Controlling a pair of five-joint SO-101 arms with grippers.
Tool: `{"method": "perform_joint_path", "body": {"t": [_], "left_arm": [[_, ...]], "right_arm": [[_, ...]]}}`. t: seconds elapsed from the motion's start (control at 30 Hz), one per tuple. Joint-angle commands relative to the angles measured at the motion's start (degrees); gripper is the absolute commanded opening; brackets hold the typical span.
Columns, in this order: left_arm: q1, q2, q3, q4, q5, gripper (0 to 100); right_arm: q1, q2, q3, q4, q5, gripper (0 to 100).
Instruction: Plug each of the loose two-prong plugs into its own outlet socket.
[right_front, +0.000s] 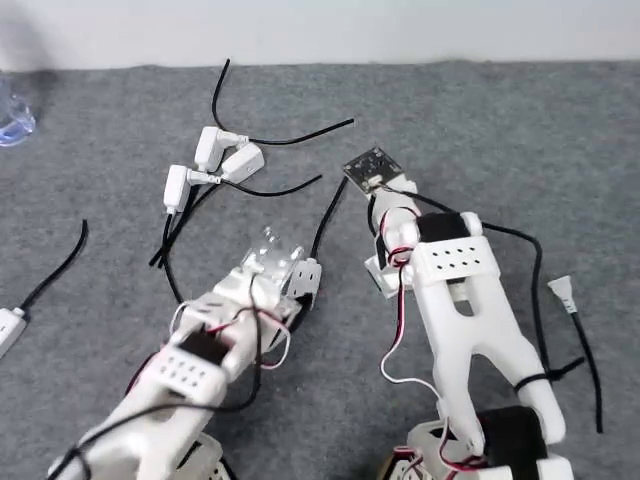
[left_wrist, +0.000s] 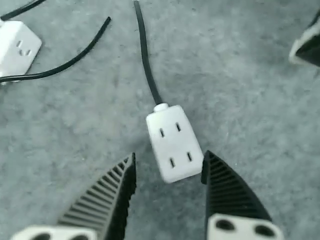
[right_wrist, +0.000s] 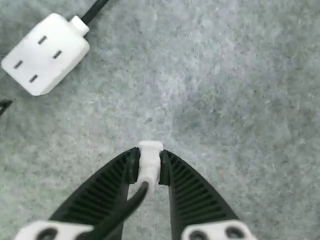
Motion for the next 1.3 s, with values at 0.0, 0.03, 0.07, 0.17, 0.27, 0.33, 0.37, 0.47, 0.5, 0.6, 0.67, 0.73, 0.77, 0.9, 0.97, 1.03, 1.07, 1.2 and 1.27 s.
{"method": "perform_joint_path", "body": {"t": [0.0, 0.03, 0.07, 0.17, 0.27, 0.33, 0.37, 0.47, 0.5, 0.6, 0.67, 0.73, 0.77, 0.9, 0.97, 1.03, 1.07, 1.2, 1.27], "left_arm": [[3.0, 6.8, -7.1, -1.4, 2.9, 20], [3.7, 8.4, -8.6, -1.3, 3.4, 20], [4.0, 10.0, -9.8, -1.2, 3.4, 20], [3.8, 15.4, -15.3, 3.3, 5.0, 20], [3.8, 21.0, -21.1, 7.4, 5.7, 20], [3.8, 24.2, -24.2, 9.4, 5.3, 20], [3.8, 25.6, -25.7, 10.5, 4.8, 20], [3.7, 28.5, -28.9, 12.7, 4.1, 20], [3.7, 29.2, -29.7, 13.2, 4.1, 20], [2.9, 30.9, -31.8, 14.6, 4.0, 20], [1.6, 31.9, -33.4, 15.7, 4.2, 20], [-0.2, 33.4, -35.2, 17.0, 4.2, 20], [-0.9, 34.4, -36.4, 18.2, 4.2, 20], [-1.1, 39.3, -42.1, 24.3, 4.2, 19], [-1.0, 41.9, -45.1, 26.6, 4.2, 15], [-0.4, 44.3, -47.8, 28.3, 4.1, 11], [0.1, 45.3, -48.9, 29.2, 4.0, 10], [2.1, 48.1, -52.3, 31.8, -2.0, 9], [2.6, 48.7, -53.0, 32.5, -4.4, 9]], "right_arm": [[2.5, -2.2, -0.7, -1.5, -0.4, 0.8], [3.6, -2.3, -0.8, -1.5, -0.4, 0.8], [4.7, -2.9, -0.7, -1.8, -0.3, 0.8], [7.3, -6.0, -0.2, -1.7, -0.3, 0.8], [7.3, -10.7, 2.0, -1.7, -0.3, 0.8], [6.2, -14.3, 4.0, -1.7, 0.4, 0.8], [5.8, -16.2, 5.2, -1.7, 1.0, 0.8], [5.5, -22.4, 8.1, -1.7, 1.3, 0.8], [5.5, -24.5, 8.9, -1.6, 1.3, 0.8], [5.5, -30.3, 9.8, 0.7, 1.3, 0.8], [5.5, -33.6, 9.8, 2.6, 1.3, 0.8], [5.5, -36.2, 9.8, 3.7, 1.4, 0.8], [5.5, -37.1, 9.9, 4.1, 1.4, 0.8], [5.5, -37.5, 9.9, 4.4, 1.4, 0.8], [5.5, -37.0, 9.9, 4.3, 1.4, 0.8], [5.5, -36.4, 9.9, 4.0, 1.4, 0.8], [5.5, -36.0, 9.9, 3.9, 1.4, 0.8], [5.9, -34.6, 9.9, 3.7, 2.8, 0.8], [6.0, -34.2, 9.9, 3.4, 2.9, 0.8]]}}
